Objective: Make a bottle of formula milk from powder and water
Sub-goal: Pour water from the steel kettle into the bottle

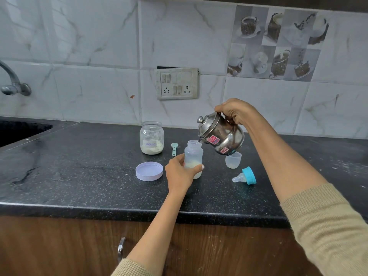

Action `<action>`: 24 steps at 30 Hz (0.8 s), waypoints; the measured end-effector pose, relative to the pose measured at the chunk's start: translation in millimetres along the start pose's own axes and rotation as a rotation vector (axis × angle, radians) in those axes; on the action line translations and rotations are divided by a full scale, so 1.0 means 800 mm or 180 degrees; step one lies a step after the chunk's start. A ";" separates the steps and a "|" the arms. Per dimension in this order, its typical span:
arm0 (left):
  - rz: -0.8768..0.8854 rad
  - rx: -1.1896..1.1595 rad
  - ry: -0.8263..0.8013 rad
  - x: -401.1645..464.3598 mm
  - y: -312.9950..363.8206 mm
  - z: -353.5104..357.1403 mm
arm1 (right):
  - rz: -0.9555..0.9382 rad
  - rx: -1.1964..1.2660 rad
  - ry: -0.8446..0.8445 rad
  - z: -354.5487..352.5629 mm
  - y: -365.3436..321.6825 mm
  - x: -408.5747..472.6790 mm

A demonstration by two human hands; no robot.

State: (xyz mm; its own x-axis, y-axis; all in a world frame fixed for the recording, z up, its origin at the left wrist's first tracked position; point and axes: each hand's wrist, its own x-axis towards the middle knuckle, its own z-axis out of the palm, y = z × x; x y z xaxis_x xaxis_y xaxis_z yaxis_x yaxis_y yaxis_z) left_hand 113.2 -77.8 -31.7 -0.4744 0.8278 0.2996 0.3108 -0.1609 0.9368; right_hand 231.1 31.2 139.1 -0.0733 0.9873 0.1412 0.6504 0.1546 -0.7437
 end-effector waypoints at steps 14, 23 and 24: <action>0.0022 -0.0022 0.0002 -0.001 0.000 0.000 | 0.0055 0.0027 -0.0016 -0.002 0.001 0.001; 0.0058 -0.0013 0.0033 -0.001 0.000 0.000 | -0.0007 -0.0051 0.0013 -0.001 0.002 0.002; 0.0058 -0.0017 0.0038 -0.002 -0.001 0.000 | -0.0011 -0.0056 0.0019 -0.001 0.002 0.002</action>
State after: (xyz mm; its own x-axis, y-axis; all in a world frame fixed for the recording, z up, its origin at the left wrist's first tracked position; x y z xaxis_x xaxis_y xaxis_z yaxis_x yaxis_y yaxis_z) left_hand 113.6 -78.8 -32.6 -0.4786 0.8182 0.3186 0.3152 -0.1786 0.9321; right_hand 232.7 33.0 138.8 -0.0711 0.9865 0.1476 0.6634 0.1573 -0.7316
